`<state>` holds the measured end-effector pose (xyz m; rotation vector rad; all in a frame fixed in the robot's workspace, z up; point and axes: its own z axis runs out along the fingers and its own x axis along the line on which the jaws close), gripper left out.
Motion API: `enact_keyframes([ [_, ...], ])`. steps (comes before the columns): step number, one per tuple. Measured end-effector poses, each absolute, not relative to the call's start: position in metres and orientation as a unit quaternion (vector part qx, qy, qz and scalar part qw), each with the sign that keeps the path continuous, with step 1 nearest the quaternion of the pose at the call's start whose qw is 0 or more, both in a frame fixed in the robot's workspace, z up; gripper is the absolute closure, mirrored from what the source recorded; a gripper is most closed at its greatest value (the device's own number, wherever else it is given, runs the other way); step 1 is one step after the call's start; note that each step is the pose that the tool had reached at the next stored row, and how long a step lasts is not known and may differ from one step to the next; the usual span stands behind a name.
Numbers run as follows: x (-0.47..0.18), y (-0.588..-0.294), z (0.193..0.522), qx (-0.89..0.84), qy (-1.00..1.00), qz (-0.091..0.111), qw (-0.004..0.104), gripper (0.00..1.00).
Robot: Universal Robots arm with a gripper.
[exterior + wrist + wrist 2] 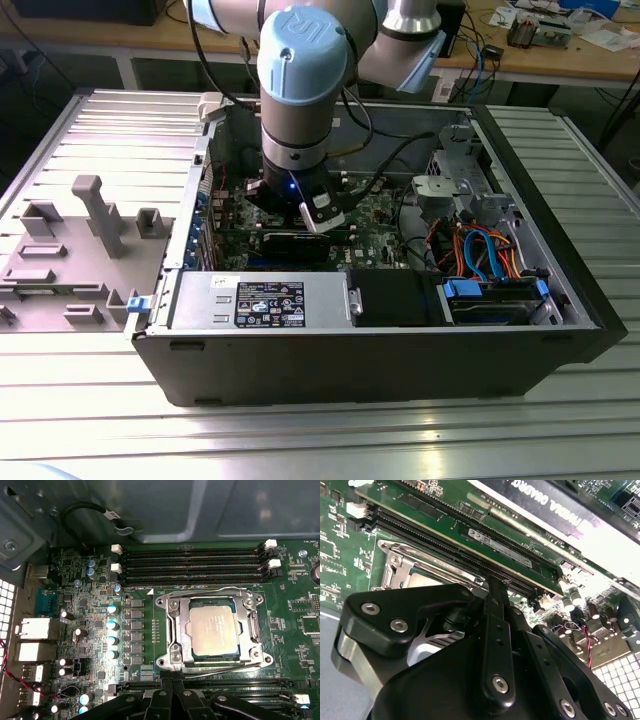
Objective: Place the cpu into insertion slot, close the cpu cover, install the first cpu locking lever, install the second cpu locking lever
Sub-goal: 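Install the second cpu locking lever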
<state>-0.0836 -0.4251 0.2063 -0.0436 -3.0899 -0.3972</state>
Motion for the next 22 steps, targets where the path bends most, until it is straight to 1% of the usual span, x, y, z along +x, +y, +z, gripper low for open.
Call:
enact_keyframes([
  [22,-0.0914,-0.419,0.1956,-0.014,-0.99,-0.142,0.013,0.89],
])
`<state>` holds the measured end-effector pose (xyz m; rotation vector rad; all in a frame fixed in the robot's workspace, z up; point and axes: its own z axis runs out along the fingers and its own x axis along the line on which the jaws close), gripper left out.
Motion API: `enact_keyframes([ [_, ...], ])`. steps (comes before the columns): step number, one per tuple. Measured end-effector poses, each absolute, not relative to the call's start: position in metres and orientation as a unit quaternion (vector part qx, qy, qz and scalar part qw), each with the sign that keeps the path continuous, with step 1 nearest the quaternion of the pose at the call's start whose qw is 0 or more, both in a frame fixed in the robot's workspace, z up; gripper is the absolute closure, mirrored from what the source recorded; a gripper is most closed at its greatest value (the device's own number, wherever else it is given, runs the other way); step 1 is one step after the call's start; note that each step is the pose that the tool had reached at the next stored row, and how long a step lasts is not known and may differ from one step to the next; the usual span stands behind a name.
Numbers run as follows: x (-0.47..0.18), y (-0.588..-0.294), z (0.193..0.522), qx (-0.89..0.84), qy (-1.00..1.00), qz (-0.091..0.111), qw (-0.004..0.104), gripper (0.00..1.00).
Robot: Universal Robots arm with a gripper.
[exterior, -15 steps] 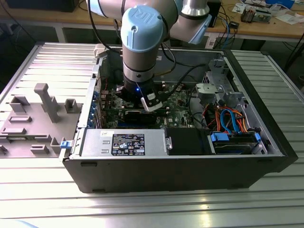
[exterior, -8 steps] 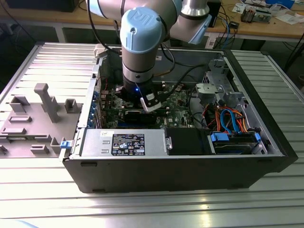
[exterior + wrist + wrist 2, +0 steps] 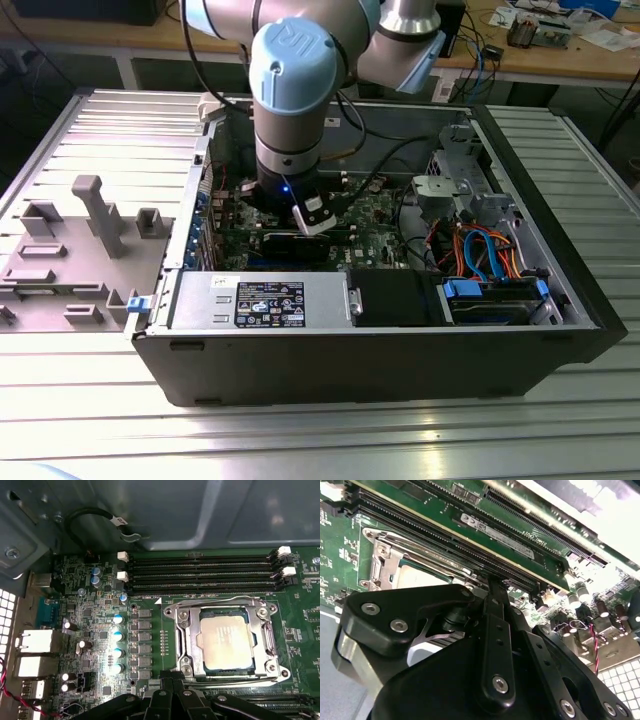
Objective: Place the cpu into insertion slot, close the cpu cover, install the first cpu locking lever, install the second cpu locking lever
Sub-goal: 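Install the second cpu locking lever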
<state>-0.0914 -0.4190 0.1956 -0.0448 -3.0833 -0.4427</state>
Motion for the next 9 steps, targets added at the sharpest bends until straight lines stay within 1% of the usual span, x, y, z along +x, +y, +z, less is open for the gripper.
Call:
enact_keyframes([
  [9,-0.0935,-0.4161,0.195,-0.014,-0.99,-0.143,0.014,0.89],
])
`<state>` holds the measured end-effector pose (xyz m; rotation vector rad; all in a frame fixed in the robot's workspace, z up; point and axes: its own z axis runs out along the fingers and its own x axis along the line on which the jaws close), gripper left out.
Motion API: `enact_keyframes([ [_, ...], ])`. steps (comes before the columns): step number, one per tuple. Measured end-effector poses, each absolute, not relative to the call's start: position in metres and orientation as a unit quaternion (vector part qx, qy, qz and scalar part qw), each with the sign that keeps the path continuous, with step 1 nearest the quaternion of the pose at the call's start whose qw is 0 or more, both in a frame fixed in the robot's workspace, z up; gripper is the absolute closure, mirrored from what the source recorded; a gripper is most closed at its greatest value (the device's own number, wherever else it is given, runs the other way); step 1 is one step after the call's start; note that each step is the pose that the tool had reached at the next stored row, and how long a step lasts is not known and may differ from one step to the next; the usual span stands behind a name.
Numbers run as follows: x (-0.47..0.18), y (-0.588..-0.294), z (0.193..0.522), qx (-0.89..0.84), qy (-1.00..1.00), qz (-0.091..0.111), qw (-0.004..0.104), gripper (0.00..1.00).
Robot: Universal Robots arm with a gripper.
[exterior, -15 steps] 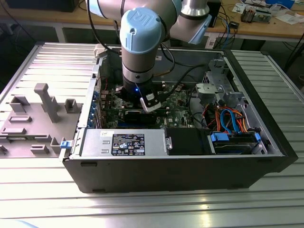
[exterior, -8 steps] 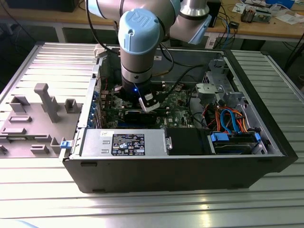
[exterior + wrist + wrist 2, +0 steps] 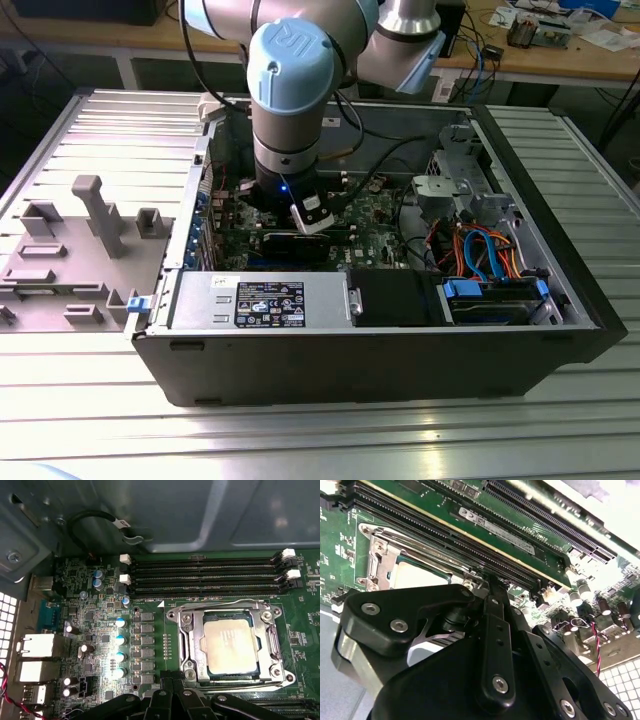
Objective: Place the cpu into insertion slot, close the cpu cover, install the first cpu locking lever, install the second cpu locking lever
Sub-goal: 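Install the second cpu locking lever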
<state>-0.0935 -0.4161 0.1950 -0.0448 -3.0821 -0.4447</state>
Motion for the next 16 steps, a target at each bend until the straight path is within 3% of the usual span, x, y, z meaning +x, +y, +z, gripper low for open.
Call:
enact_keyframes([
  [16,-0.0935,-0.418,0.194,-0.014,-0.99,-0.143,0.013,0.89],
])
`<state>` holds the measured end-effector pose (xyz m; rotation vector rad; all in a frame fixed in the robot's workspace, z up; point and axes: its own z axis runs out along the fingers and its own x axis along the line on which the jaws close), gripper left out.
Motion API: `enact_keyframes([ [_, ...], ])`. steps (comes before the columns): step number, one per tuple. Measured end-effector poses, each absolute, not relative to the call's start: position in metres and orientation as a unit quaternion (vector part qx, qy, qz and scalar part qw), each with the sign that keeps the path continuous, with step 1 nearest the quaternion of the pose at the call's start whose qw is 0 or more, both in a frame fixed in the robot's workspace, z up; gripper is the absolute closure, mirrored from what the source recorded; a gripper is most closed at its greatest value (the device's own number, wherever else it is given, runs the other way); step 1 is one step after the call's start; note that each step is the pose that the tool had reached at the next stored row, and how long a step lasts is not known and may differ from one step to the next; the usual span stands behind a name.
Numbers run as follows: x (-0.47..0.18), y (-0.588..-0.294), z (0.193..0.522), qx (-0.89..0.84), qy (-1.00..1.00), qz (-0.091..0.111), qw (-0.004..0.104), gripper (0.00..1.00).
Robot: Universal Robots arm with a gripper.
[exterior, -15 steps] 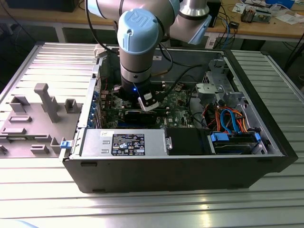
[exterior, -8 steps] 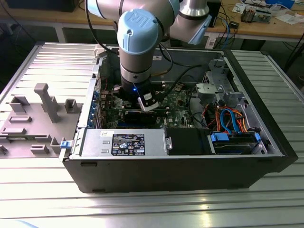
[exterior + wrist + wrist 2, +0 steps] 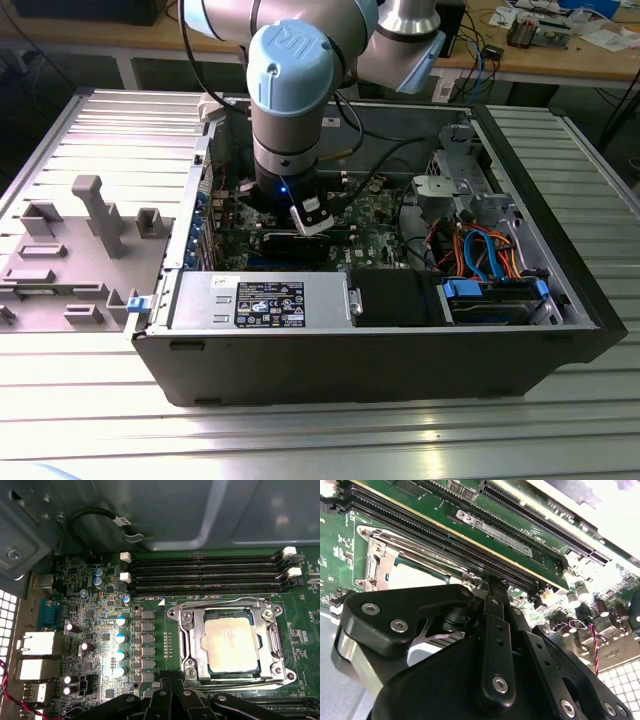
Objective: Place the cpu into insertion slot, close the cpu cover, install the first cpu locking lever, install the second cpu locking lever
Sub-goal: 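Install the second cpu locking lever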
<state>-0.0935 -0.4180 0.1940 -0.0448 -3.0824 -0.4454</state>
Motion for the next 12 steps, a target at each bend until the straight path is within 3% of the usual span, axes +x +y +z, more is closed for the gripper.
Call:
enact_keyframes([
  [12,-0.094,-0.418,0.205,-0.014,-0.989,-0.145,0.014,0.89],
])
